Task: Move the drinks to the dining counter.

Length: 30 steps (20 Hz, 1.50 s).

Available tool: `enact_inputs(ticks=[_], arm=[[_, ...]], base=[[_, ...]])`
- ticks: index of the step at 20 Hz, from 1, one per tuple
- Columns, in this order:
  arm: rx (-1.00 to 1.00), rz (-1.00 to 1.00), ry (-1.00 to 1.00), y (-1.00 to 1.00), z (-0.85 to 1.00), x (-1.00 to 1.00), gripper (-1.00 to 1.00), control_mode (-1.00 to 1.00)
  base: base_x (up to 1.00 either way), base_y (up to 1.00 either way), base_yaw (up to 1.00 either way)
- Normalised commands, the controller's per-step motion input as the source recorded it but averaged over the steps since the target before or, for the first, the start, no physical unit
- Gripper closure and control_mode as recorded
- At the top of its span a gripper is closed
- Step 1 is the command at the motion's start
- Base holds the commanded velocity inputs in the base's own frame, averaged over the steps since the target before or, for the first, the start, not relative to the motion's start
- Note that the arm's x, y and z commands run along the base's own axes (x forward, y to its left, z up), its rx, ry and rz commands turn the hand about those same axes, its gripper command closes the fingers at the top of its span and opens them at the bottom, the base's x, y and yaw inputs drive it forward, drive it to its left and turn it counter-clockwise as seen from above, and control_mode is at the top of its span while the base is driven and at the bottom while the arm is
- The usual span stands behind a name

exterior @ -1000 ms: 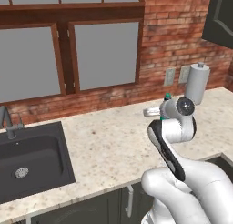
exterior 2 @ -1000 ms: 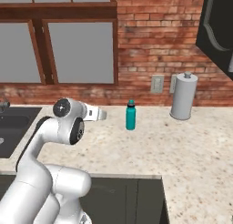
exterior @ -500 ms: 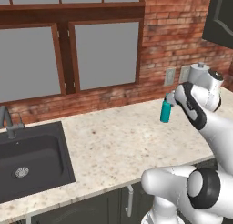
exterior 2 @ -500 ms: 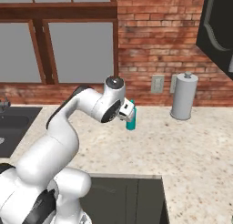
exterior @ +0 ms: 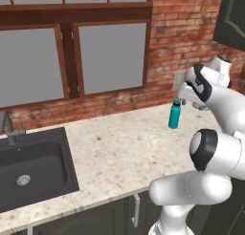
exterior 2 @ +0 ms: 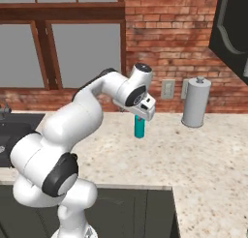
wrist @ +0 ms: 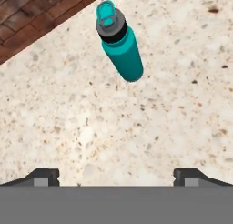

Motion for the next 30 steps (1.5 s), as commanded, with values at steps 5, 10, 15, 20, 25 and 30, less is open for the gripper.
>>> enact_inputs(ticks=[5,10,15,20,25,30], arm=[[-0.25,0.00,-0.01,0.30,-0.40,0.00,-1.00,-1.00],[-0.06,0.00,0.06,0.01,-0.06,0.00,-1.00,-1.00],[0.00,0.00,0.03,0.00,0.00,0.03,-1.00,-1.00],[0.00,0.00,0.03,0.00,-0.14,0.28,-1.00,-1.00],[0.00,0.00,0.00,0.00,-0.20,0.46,-1.00,-1.00],[0.00,0.00,0.00,-0.10,-0.17,0.38,-1.00,-1.00]], base=[[0.00,0.00,0.00],[0.00,0.00,0.00],[0.00,0.00,0.00],[0.00,0.00,0.00],[0.00,0.00,0.00],[0.00,0.00,0.00]])
